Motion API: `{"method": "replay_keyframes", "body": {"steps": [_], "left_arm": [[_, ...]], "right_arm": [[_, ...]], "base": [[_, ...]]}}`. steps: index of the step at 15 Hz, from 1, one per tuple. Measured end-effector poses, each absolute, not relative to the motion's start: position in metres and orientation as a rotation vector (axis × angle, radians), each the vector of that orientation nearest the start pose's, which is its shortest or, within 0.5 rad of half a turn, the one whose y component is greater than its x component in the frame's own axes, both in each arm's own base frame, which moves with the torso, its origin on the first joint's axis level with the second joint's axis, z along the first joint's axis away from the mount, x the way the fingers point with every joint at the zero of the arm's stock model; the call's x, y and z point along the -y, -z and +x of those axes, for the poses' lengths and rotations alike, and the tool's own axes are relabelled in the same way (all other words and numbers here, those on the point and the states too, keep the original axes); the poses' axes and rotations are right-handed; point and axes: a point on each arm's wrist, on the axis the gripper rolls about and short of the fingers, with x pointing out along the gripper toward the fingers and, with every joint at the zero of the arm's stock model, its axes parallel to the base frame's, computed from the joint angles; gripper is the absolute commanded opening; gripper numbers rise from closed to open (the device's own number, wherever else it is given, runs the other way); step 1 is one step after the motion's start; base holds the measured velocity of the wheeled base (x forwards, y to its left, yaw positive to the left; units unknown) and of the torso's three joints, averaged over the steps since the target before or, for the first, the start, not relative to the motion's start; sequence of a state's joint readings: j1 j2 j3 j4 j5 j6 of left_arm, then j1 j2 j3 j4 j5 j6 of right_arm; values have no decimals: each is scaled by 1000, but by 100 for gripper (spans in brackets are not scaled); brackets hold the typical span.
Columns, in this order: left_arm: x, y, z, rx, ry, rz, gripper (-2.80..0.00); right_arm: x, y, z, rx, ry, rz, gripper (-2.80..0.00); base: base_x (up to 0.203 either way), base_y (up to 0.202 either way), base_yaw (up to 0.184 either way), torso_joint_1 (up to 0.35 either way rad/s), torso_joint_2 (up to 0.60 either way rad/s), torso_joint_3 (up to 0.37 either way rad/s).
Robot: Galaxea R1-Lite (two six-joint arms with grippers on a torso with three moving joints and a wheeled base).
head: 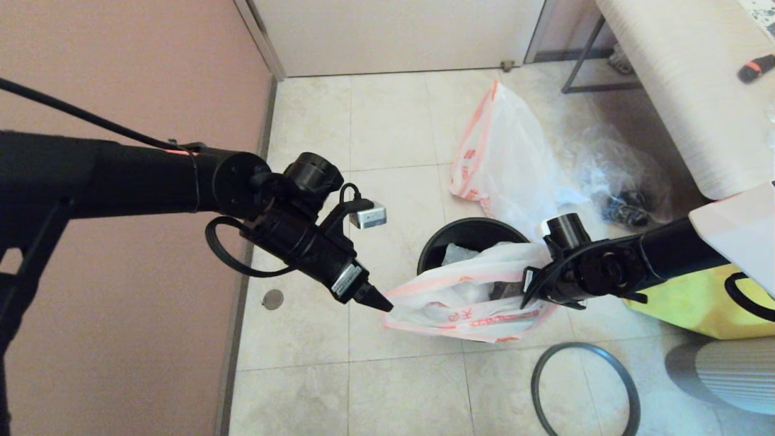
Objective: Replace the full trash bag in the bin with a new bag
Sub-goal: Put the new garbage bag on the trash can
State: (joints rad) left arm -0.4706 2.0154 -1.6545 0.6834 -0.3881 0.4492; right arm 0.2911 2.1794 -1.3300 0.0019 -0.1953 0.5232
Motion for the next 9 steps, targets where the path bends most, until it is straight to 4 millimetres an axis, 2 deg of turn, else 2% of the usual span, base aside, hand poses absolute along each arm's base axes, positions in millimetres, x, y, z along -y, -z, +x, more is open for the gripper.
{"method": "replay_keyframes", "body": {"steps": [4,9], "left_arm": [[203,-171,333,-940,1027,401,-280],[219,-141,348,-1010,979,429,-280]], "right_arm": [[-114,-88,395,-823,127,288,-280],[-112,-89,396,-817,130,293,-280]], "base": [[0,0,0,0,0,0],[0,0,0,0,0,0]]}}
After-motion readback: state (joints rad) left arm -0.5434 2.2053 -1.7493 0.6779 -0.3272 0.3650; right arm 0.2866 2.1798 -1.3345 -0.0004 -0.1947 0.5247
